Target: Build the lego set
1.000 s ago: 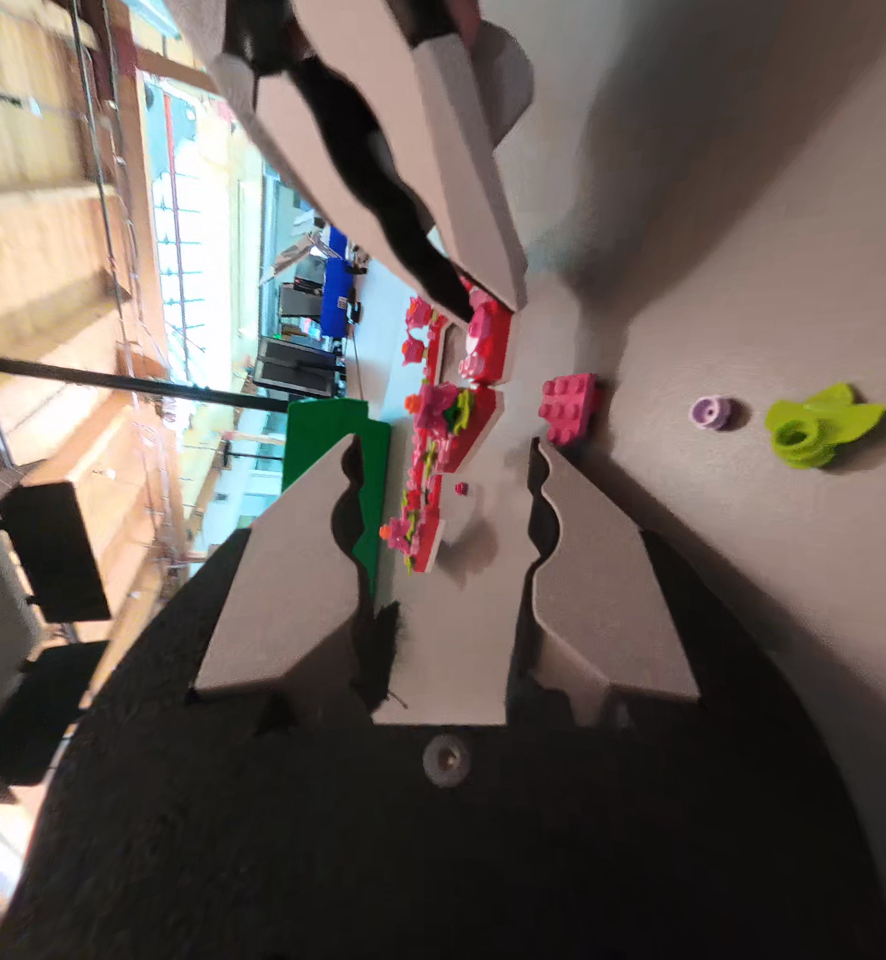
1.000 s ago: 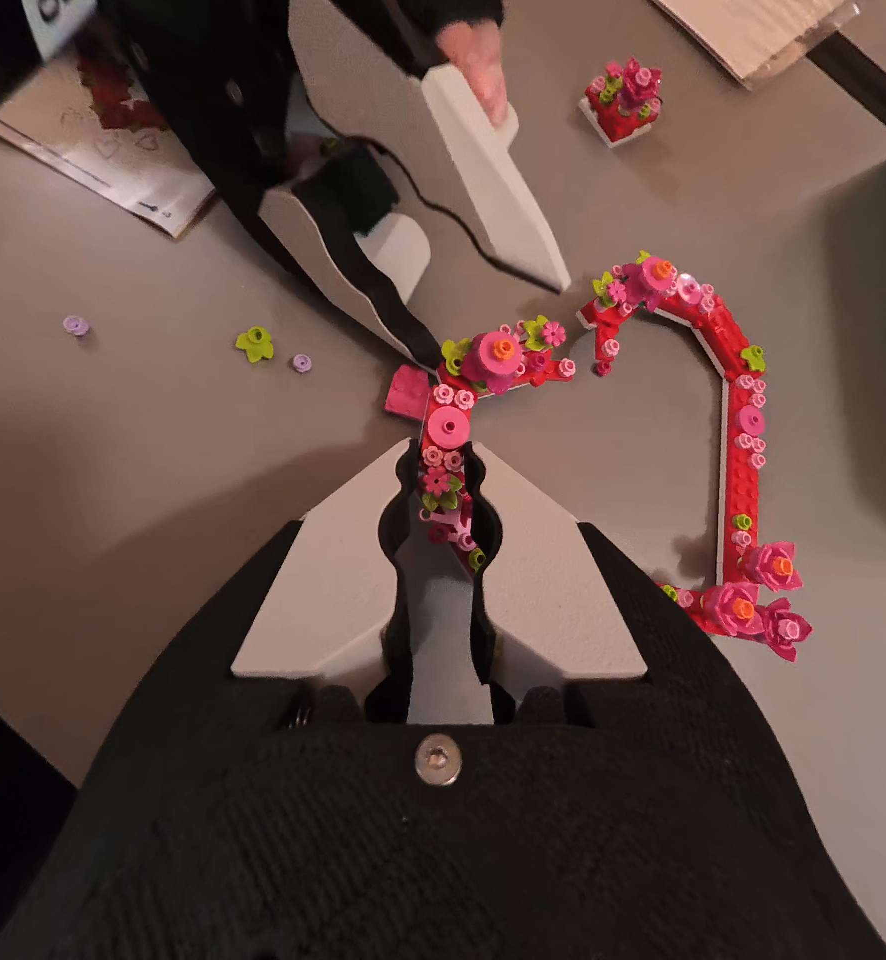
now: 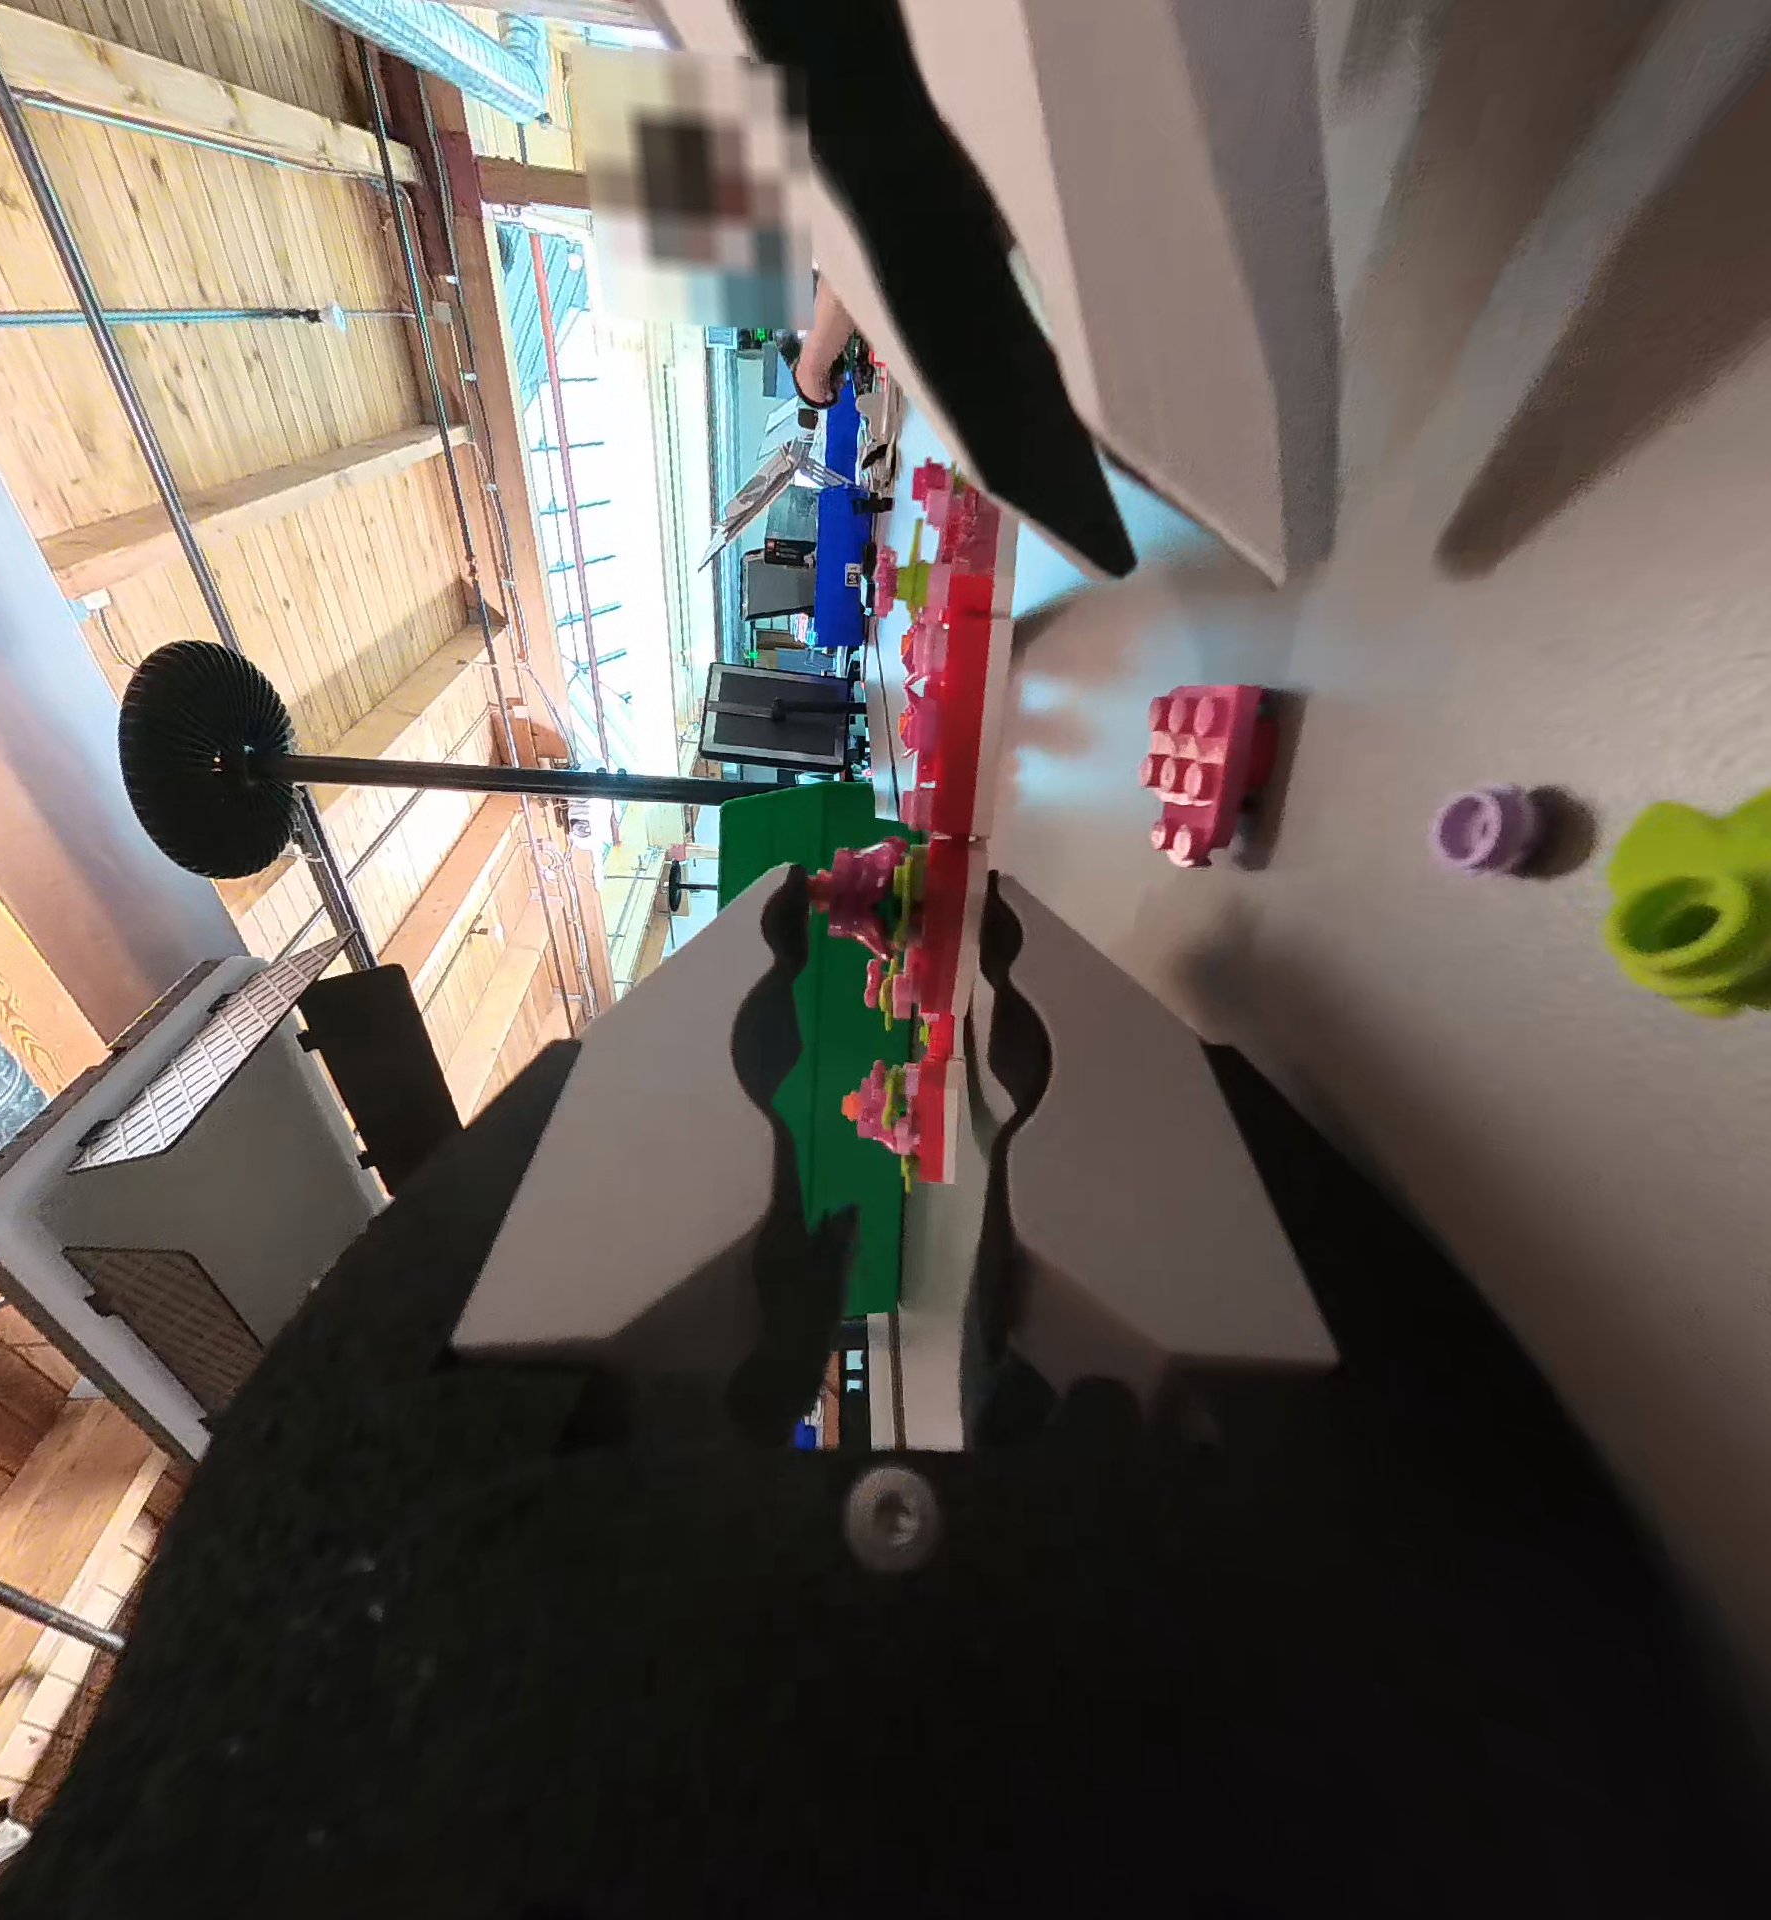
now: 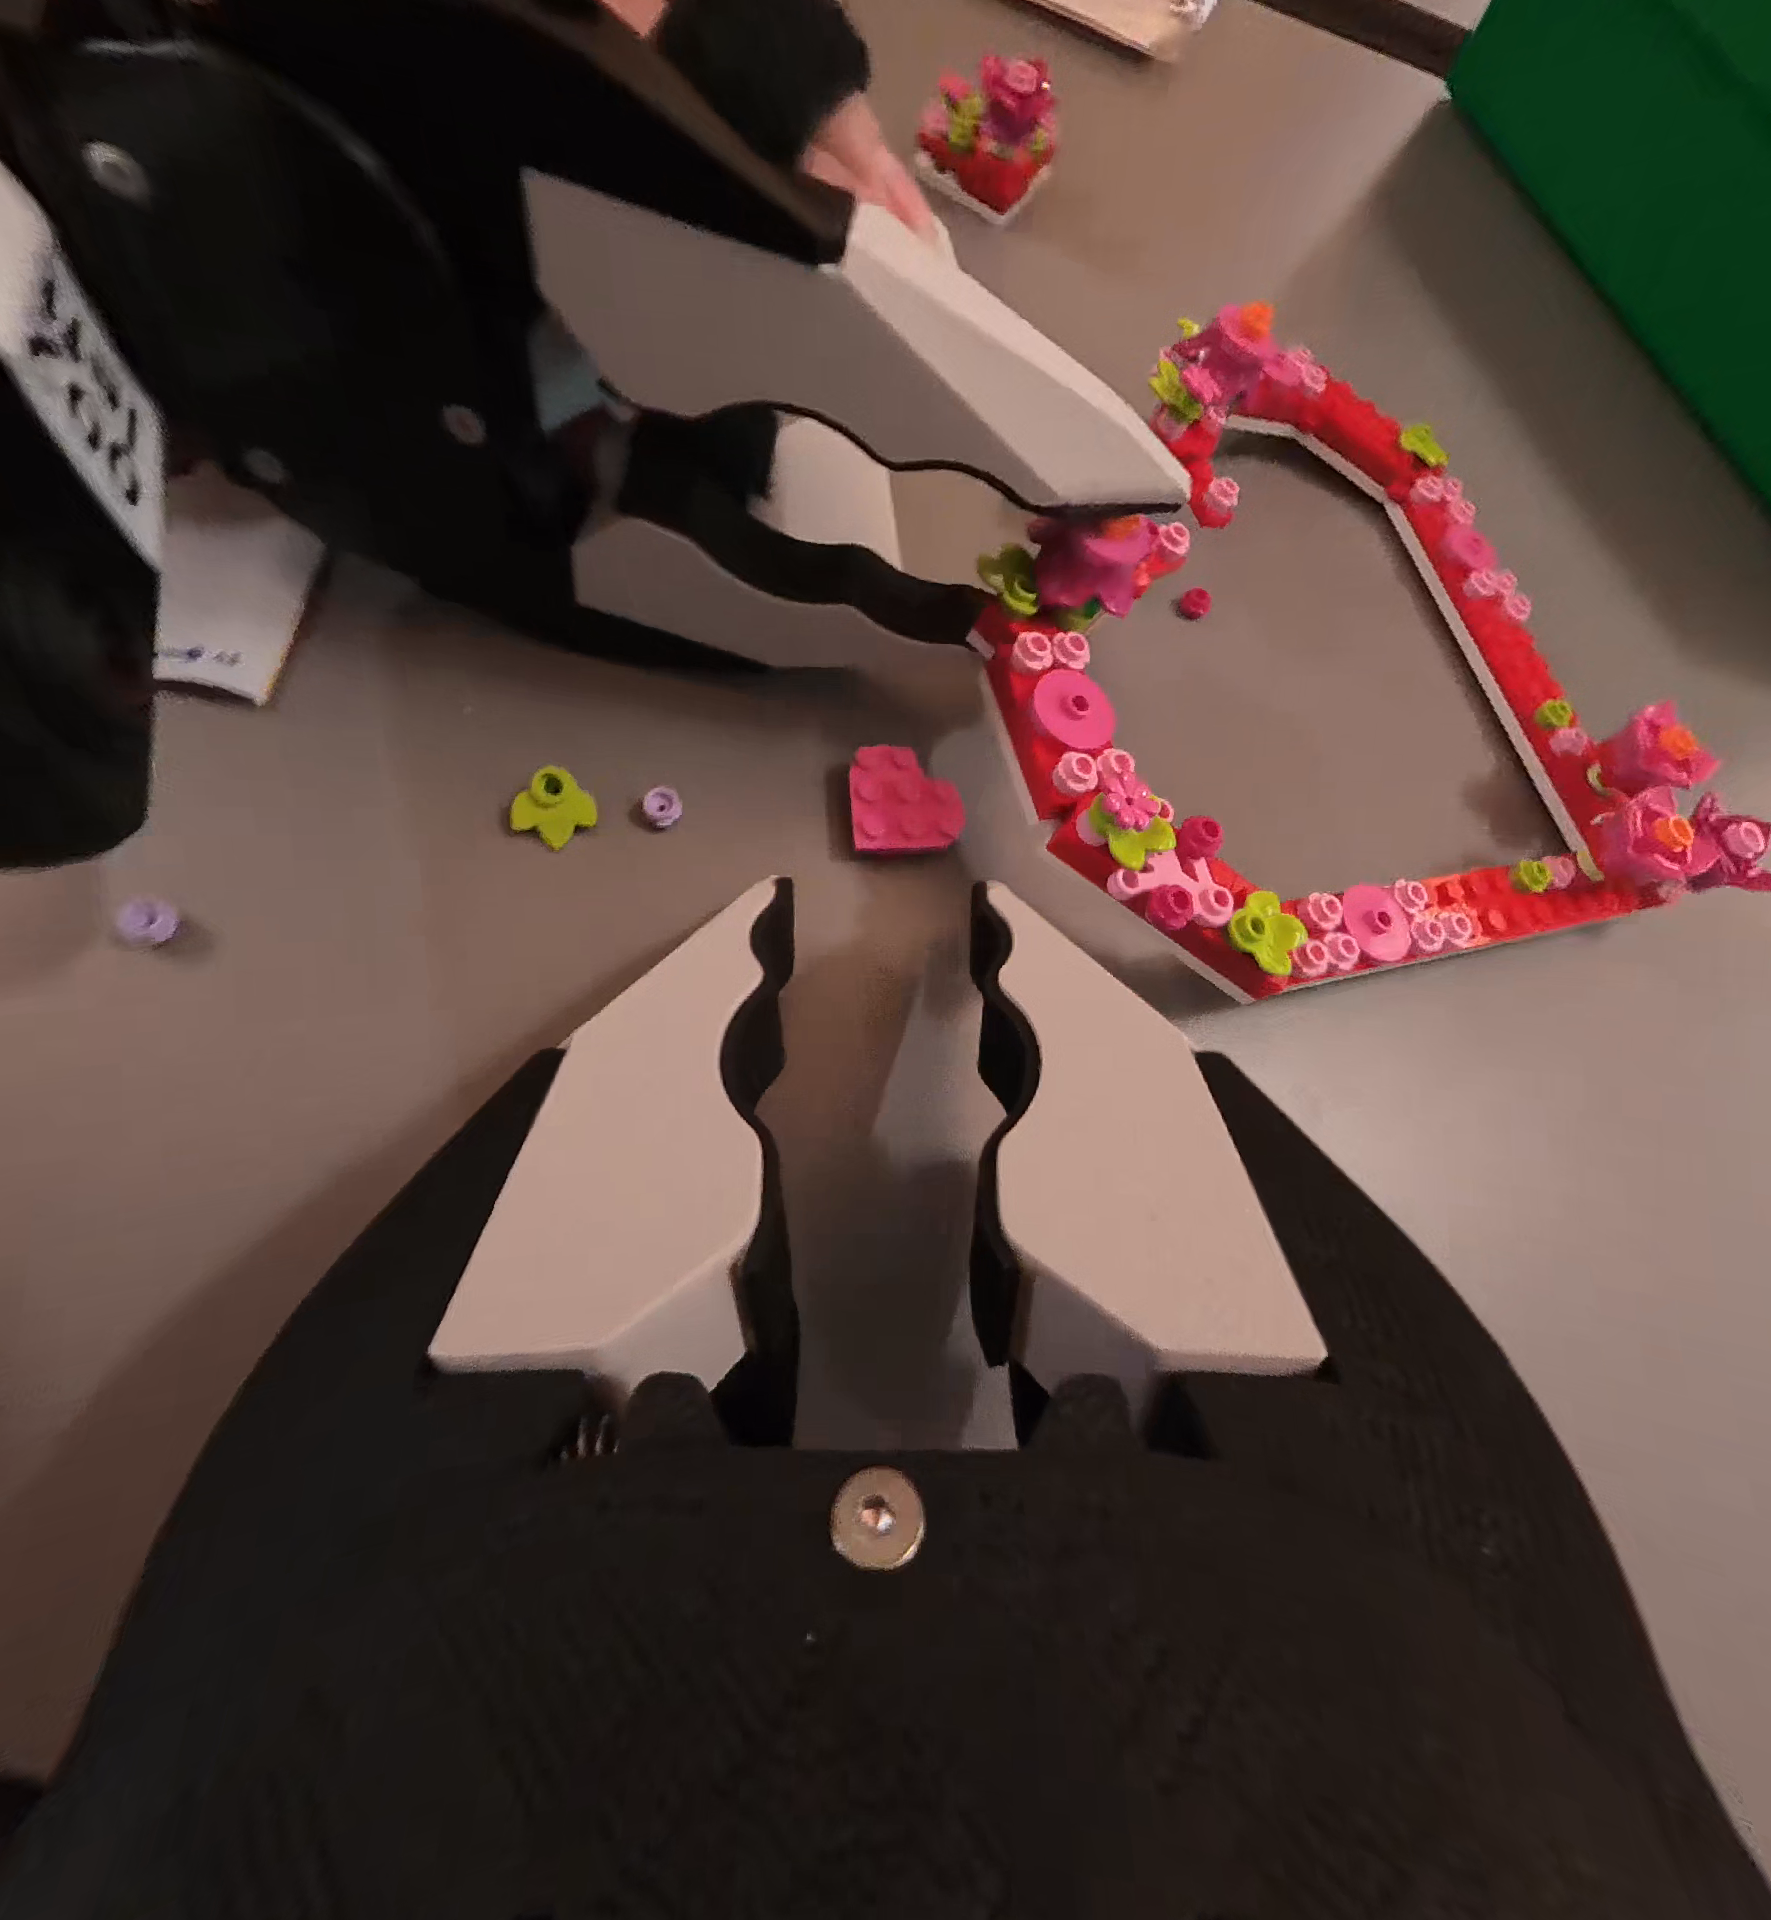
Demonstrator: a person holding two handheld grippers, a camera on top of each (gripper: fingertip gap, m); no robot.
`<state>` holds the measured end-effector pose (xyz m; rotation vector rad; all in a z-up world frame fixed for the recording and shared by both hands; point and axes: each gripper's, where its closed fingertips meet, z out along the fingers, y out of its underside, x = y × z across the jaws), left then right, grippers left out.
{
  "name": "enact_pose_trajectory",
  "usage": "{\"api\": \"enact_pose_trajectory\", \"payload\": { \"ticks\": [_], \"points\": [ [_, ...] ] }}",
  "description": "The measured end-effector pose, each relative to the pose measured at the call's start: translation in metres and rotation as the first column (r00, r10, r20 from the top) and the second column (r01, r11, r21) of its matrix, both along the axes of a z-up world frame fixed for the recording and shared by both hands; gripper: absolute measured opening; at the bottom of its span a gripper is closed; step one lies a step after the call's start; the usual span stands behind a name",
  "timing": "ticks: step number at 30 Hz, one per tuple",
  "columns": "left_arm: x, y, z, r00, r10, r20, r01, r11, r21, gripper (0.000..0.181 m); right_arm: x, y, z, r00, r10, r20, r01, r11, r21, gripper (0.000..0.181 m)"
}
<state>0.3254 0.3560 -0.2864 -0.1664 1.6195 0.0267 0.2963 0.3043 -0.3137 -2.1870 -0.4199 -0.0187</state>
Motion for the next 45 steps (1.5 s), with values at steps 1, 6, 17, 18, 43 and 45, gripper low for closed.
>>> {"api": "enact_pose_trajectory", "payload": {
  "ticks": [1, 6, 17, 18, 43, 45],
  "points": [
    [0.0, 0.0, 0.0, 1.0, 0.001, 0.001, -0.001, 1.0, 0.0, 0.03, 0.0, 0.003, -0.002, 1.0, -0.028, -0.009, 0.028, 1.0, 0.001, 0.035],
    [0.0, 0.001, 0.0, 1.0, 0.01, 0.001, -0.01, 1.0, -0.004, 0.03, -0.001, 0.017, -0.005, 0.992, -0.105, -0.07, 0.103, 0.994, -0.022, 0.037],
    [0.0, 0.004, -0.001, 1.0, 0.016, -0.008, -0.016, 1.0, -0.024, 0.03, 0.0, 0.024, -0.01, 0.995, -0.095, 0.004, 0.095, 0.995, -0.023, 0.023],
    [0.0, 0.004, -0.002, 1.0, 0.016, -0.01, -0.016, 1.0, -0.026, 0.03, 0.0, 0.024, -0.009, 0.996, -0.082, 0.019, 0.082, 0.996, -0.019, 0.023],
    [0.0, 0.005, -0.005, 0.999, 0.001, -0.037, -0.003, 0.998, -0.059, 0.03, 0.021, -0.019, -0.008, 0.982, 0.182, 0.055, -0.176, 0.98, -0.093, 0.033],
    [0.0, 0.005, -0.005, 0.999, 0.001, -0.038, -0.003, 0.998, -0.061, 0.03, 0.026, -0.02, -0.008, 0.985, 0.16, 0.066, -0.154, 0.984, -0.091, 0.033]
  ]
}}
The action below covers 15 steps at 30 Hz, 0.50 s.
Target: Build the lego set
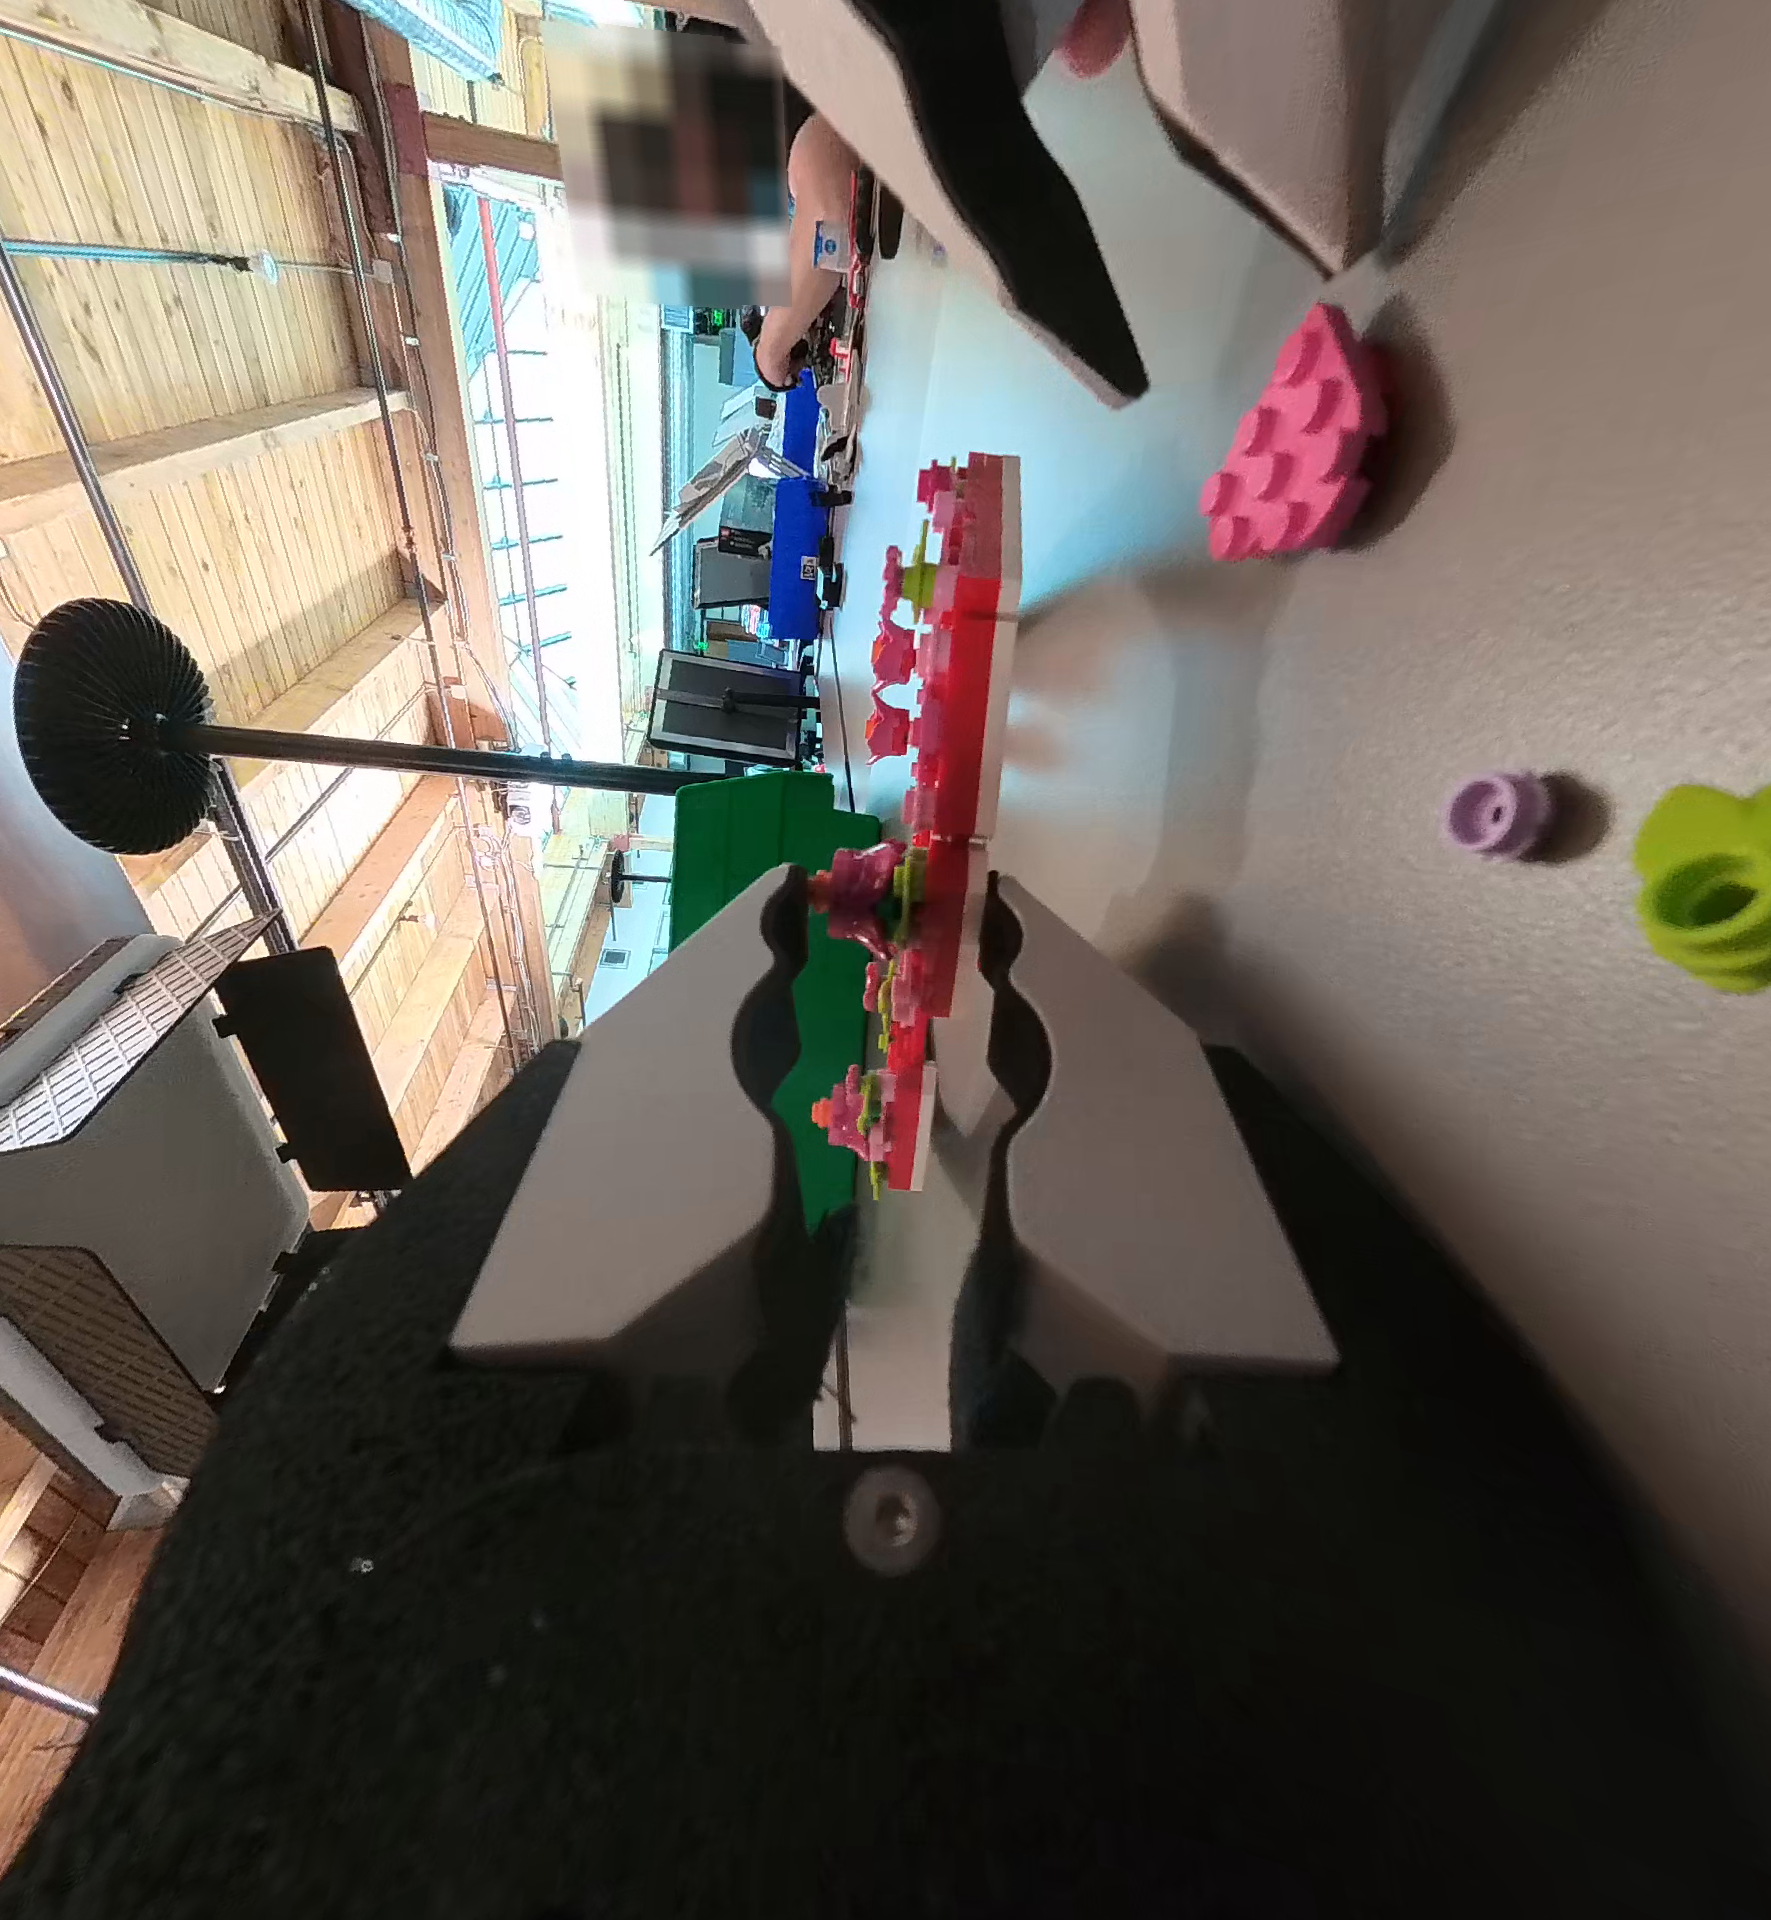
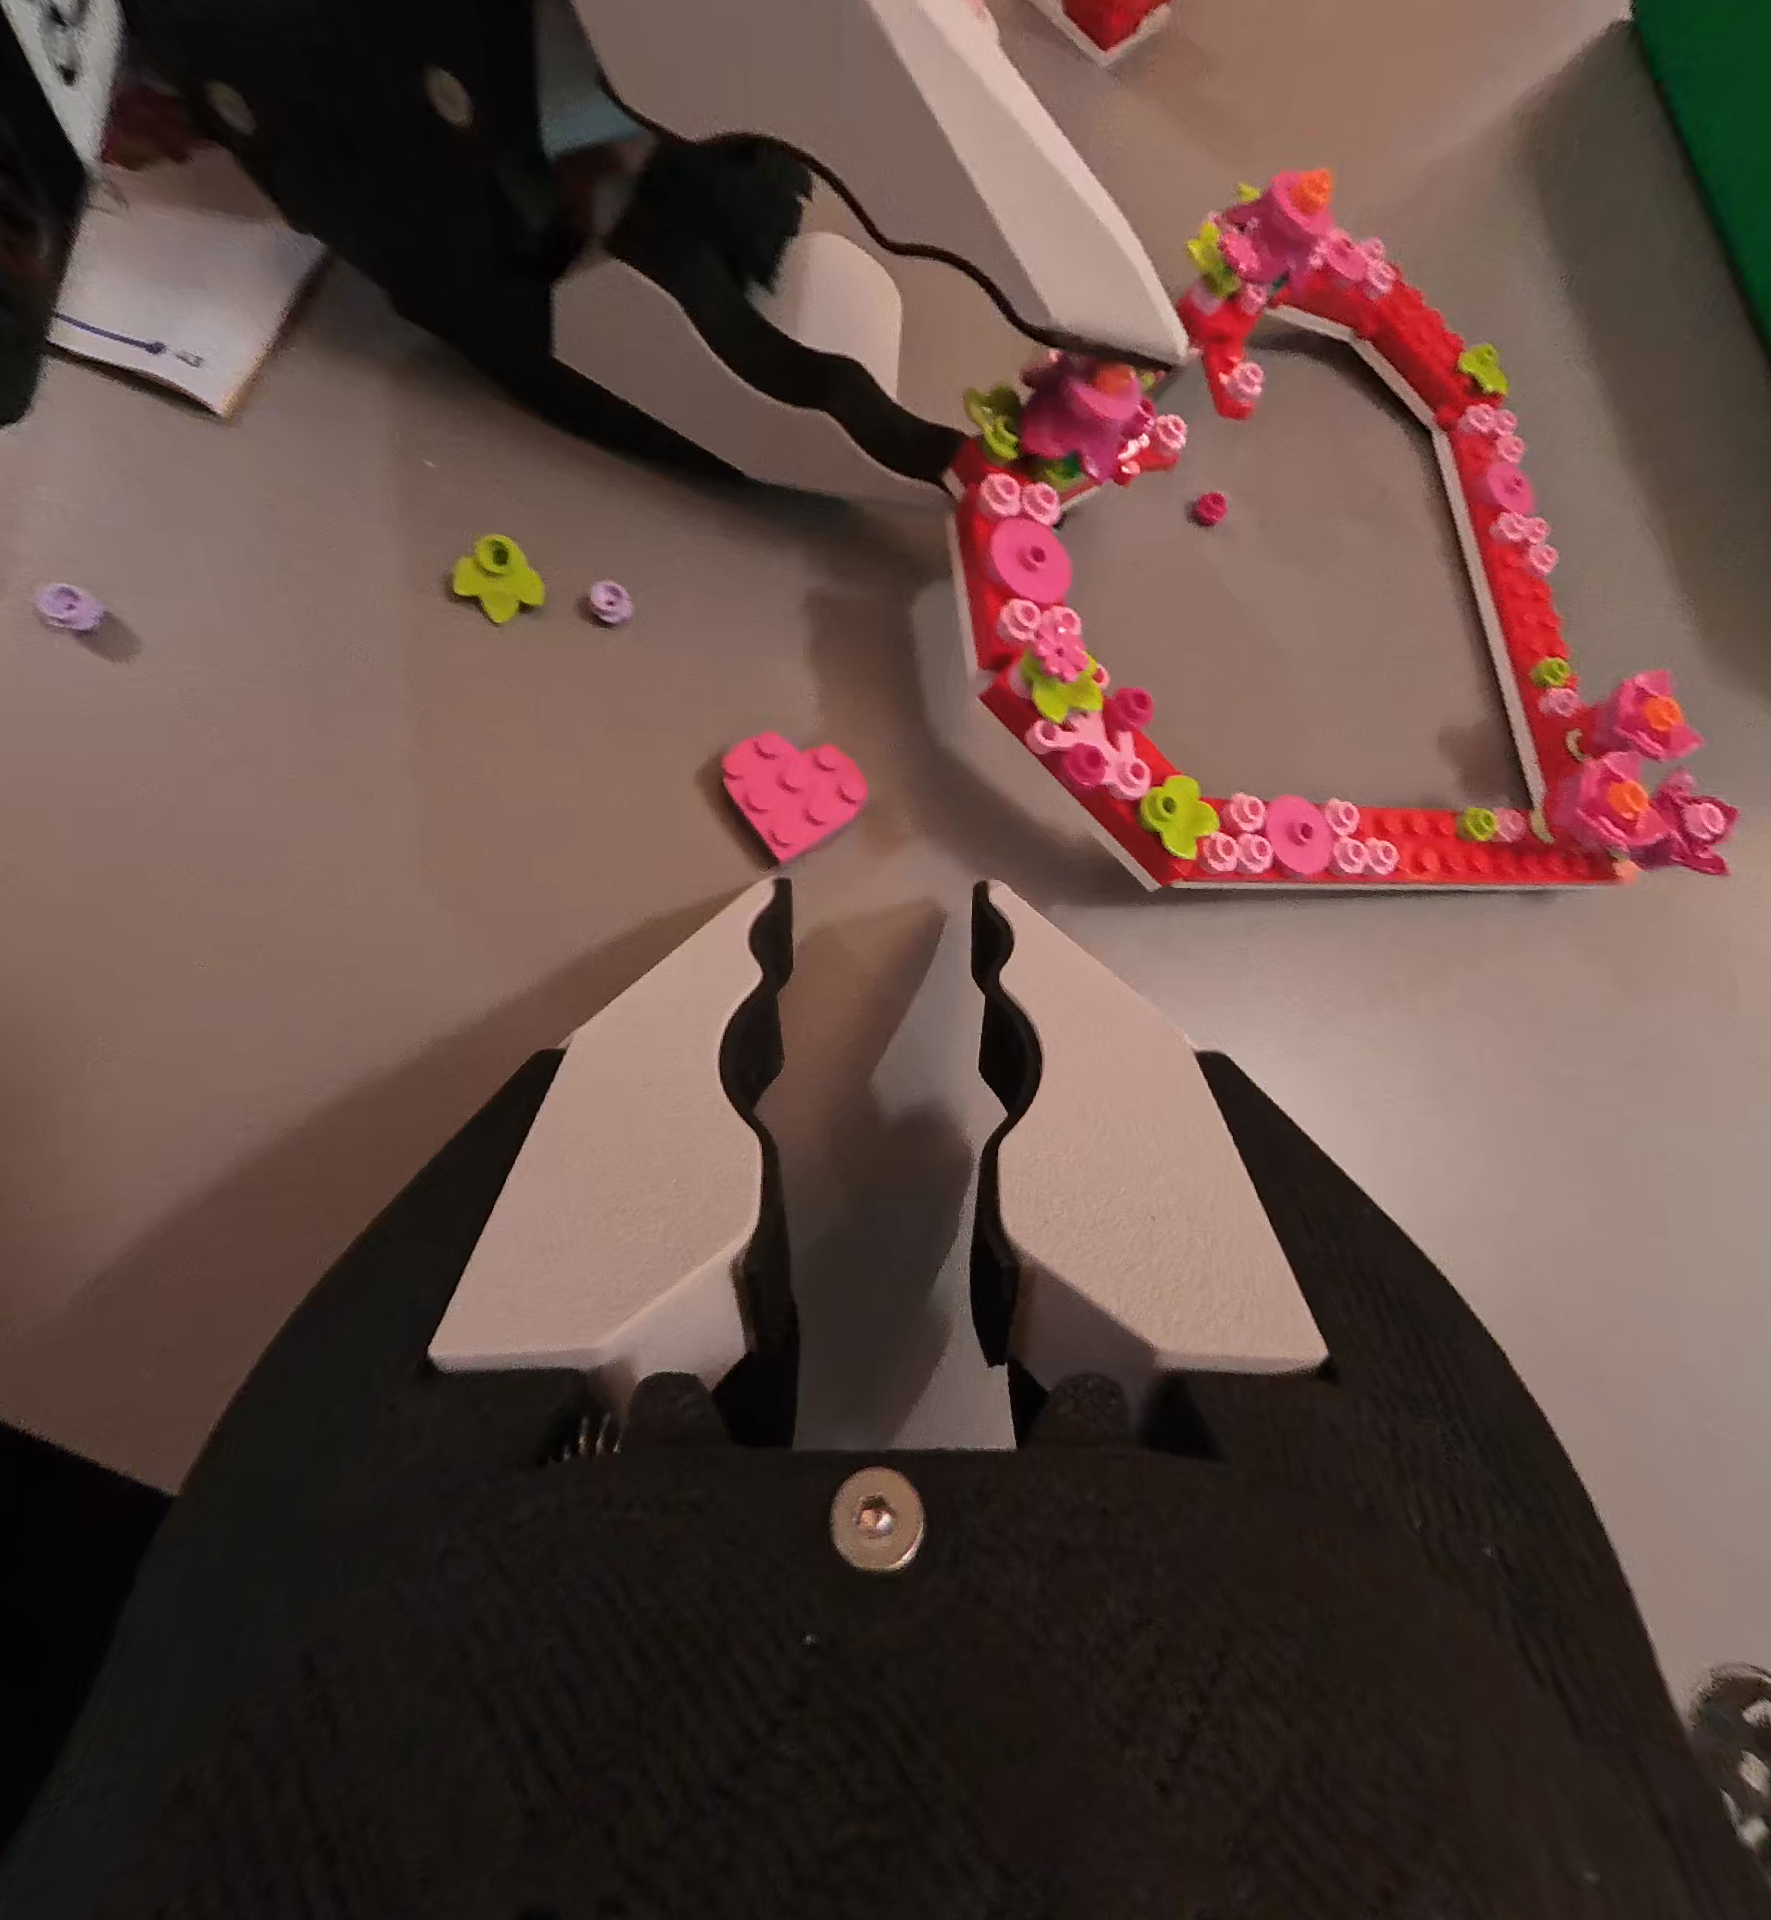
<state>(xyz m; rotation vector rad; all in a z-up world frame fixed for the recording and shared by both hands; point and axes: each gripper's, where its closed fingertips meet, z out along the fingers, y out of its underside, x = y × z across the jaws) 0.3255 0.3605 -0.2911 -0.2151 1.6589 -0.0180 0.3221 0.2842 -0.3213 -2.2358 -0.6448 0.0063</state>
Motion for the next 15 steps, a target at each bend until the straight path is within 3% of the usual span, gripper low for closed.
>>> {"api": "enact_pose_trajectory", "payload": {
  "ticks": [5, 15],
  "points": [
    [0.0, 0.0, 0.0, 1.0, -0.002, -0.001, 0.002, 1.0, -0.002, 0.03, -0.019, 0.004, 0.003, 0.995, 0.04, -0.092, -0.038, 0.999, 0.016, 0.037],
    [0.0, 0.0, -0.001, 1.0, -0.004, -0.005, 0.004, 1.0, -0.009, 0.03, -0.024, 0.013, -0.003, 0.993, 0.06, -0.097, -0.059, 0.998, 0.019, 0.029]
  ]
}}
